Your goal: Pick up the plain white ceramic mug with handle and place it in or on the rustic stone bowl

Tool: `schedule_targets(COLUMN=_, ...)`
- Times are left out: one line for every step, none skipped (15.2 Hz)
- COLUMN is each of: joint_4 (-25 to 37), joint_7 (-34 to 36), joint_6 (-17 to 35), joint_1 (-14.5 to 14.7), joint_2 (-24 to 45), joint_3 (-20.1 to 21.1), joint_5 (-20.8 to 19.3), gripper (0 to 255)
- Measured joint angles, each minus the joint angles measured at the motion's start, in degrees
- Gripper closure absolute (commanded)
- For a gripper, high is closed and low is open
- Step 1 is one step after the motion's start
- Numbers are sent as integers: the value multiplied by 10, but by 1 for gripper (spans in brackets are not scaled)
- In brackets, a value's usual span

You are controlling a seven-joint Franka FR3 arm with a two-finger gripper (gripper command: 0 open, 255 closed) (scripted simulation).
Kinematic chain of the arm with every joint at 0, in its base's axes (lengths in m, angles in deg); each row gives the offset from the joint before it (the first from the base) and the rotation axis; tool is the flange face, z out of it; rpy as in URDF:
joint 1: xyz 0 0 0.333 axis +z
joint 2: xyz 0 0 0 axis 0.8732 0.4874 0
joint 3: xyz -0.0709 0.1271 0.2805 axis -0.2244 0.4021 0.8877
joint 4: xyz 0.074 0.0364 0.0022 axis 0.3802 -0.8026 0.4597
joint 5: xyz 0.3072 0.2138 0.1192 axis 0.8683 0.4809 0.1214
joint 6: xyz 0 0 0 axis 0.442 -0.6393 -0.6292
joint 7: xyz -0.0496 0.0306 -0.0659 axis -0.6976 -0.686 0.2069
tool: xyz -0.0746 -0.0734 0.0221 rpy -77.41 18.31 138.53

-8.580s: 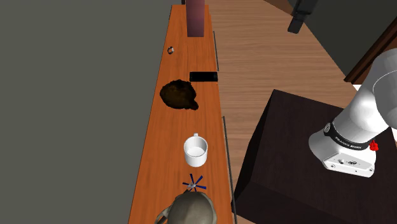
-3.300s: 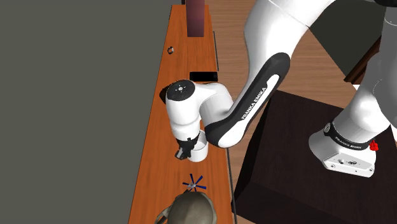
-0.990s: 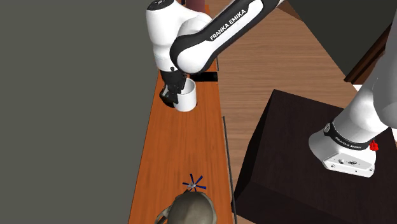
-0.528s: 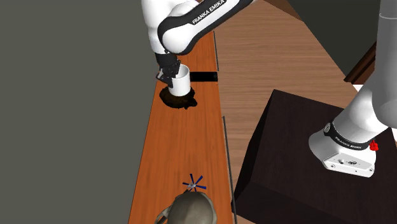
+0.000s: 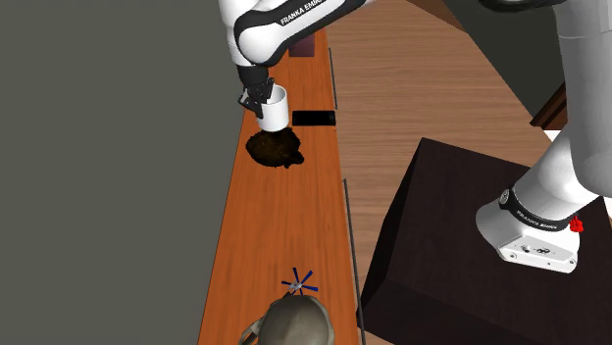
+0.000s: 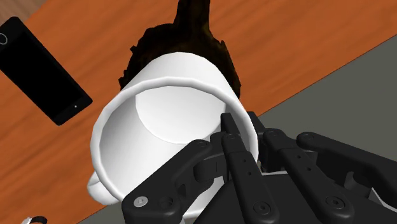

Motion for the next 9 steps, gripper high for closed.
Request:
schedule_targets(joint_4=3, joint_7=0, joint_6=3, joint_1=0, joint_2=6, joint_3=-1, joint_5=-1, gripper=255)
schedule_targets(joint_4=3, joint_7=1, joint_6=7, joint_1=1, joint_2=11, joint_3=-2, joint_5=-2, gripper=255)
schedule_targets(joint_4=-2, joint_7=0, joint_6=14, joint_1=0, joint_2=13, joint_3=-2, joint_5=-3, gripper=255)
schedule_targets(joint_4=-2, joint_7=1, joint_6=19, joint_1=1, joint_2=17, joint_3=-3, joint_5=-4, gripper=255)
schedule_targets(joint_4=-1, joint_7=2, joint_6=23, joint_1=2, joint_2=23, joint_3=-4, joint_5=-5, gripper=255)
schedule_targets(joint_4=-3, joint_7=3, joint_6=29, joint_1=3, joint_2=27, joint_3=-4, joint_5=-6, gripper=255)
schedule_targets(joint_4=-4, joint_7=3, joint_6=33, joint_1=3, joint_2=30, joint_3=-5, joint_5=-7, gripper=255)
schedule_targets(joint_4=-3, joint_7=3, joint_6=39, joint_1=3, joint_2=37, joint_3=-6, joint_5=-8, gripper=255)
schedule_targets(joint_4=-5, joint_7=4, joint_6=45, joint_1=4, joint_2=40, joint_3=-7, joint_5=-9, gripper=255)
